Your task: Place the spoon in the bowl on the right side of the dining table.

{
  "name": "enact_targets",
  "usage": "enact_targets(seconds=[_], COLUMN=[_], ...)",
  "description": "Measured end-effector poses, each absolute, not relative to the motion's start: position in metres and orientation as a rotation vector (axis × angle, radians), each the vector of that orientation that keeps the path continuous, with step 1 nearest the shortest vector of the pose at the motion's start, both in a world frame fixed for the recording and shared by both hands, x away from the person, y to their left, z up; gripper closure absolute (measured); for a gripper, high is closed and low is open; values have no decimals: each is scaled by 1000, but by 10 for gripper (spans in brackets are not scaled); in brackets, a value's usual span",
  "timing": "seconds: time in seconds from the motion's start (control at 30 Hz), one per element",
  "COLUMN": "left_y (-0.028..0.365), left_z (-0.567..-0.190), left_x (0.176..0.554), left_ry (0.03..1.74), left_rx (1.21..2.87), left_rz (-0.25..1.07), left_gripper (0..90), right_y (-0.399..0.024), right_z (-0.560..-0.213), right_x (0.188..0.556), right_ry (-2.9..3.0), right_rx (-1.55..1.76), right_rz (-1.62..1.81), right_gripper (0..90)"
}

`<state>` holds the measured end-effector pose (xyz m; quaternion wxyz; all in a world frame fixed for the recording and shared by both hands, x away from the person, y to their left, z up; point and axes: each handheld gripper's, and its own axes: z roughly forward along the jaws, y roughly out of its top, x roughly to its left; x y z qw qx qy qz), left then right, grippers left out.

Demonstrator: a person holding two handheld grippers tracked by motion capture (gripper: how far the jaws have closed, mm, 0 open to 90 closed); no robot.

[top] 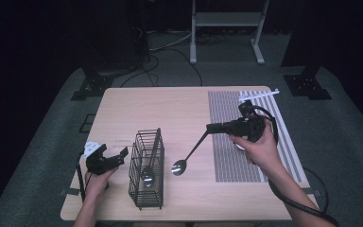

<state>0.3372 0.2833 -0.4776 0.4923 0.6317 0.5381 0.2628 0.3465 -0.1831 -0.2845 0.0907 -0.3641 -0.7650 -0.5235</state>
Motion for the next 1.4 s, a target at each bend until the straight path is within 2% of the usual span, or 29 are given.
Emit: enact_targets(seconds=[1.4], left_y=[283], left_z=[-477], left_x=[337], left_ry=[1310], left_rx=[1533], left_rz=[637], left_gripper=[0], right_y=[-226], right_z=[-307], right_x=[359], right_ry=[-2209], right_rx=[-1271], right_rz=[-1563], right_gripper=[882])
